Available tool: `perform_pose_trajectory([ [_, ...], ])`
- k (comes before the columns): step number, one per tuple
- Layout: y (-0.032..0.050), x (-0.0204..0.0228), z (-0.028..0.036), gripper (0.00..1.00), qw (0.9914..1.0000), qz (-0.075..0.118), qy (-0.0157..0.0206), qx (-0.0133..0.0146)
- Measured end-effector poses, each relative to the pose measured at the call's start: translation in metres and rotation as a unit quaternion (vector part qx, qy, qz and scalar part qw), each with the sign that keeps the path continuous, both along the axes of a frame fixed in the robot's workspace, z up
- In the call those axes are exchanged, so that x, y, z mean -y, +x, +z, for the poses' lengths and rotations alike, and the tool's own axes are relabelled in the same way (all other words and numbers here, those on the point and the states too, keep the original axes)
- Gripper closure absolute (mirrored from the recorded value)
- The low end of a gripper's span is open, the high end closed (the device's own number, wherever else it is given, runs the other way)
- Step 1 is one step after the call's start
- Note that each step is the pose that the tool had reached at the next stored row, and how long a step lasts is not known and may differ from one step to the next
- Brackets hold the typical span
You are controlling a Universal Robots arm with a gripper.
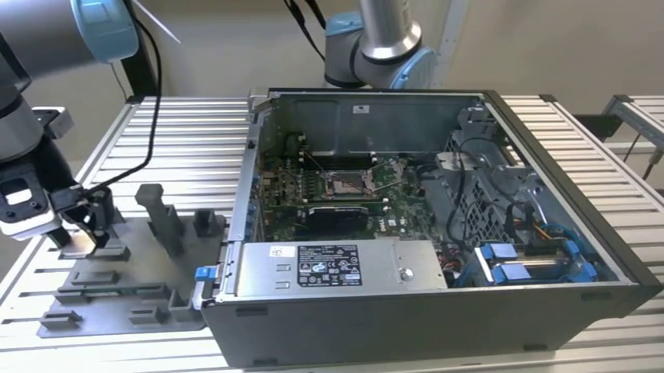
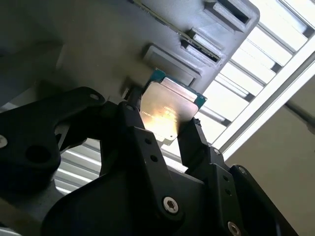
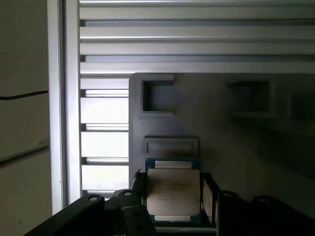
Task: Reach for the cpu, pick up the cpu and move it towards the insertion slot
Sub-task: 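Pick up the cpu and move it towards the insertion slot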
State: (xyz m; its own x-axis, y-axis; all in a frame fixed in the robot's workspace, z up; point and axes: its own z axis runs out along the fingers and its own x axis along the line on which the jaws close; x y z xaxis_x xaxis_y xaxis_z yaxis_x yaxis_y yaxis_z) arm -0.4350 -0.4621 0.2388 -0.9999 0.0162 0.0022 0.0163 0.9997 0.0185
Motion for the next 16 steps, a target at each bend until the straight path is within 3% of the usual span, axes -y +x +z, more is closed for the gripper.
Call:
perform_pose_trajectory([
  [16, 0.0, 0.0, 0.0154, 1.0, 1.0, 0.0, -0.0015, 0.0],
])
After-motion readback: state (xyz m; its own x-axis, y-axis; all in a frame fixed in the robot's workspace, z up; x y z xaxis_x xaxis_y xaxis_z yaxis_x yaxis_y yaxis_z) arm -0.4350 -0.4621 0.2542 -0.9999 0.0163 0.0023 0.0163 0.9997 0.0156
